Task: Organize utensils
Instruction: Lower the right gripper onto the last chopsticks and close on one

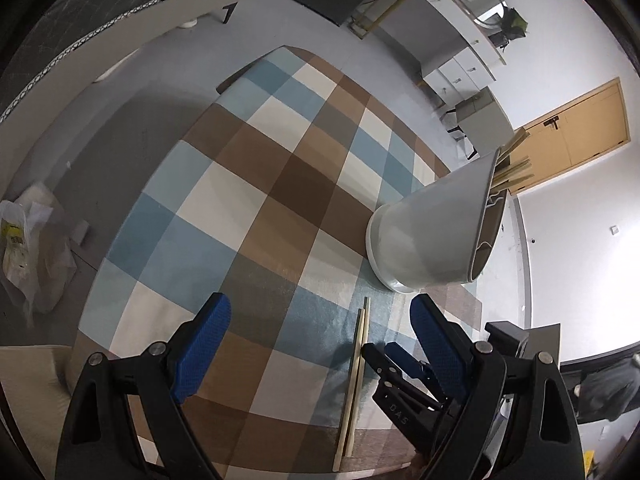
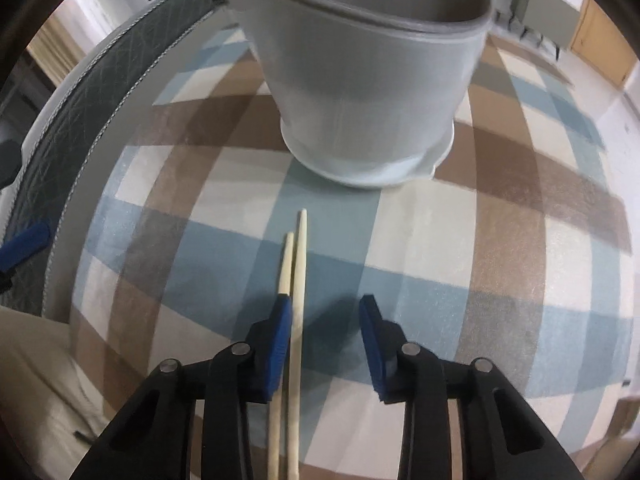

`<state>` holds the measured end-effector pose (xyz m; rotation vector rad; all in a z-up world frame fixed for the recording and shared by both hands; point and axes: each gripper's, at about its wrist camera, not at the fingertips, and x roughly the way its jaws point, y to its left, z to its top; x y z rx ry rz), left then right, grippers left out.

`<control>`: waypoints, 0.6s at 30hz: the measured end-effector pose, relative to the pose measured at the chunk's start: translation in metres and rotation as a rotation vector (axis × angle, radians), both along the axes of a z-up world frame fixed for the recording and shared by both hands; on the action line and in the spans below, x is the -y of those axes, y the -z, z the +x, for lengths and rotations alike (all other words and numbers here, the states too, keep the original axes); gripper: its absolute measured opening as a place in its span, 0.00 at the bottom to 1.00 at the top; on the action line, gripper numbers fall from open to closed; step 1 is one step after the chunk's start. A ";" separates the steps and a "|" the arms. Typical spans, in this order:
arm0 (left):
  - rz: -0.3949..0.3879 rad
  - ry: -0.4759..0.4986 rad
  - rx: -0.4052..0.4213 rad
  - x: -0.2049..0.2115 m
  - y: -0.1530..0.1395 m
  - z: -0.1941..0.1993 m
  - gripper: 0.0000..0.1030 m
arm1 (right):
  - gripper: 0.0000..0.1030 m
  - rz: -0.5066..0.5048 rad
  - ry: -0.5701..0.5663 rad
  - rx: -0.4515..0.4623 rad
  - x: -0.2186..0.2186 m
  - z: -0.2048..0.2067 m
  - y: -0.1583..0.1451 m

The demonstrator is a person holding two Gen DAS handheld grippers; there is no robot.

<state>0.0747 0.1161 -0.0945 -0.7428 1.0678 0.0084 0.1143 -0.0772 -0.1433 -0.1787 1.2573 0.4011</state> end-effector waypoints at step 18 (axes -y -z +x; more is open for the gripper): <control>-0.094 -0.090 -0.063 -0.024 0.011 -0.006 0.85 | 0.16 -0.148 -0.132 0.074 -0.046 0.013 0.000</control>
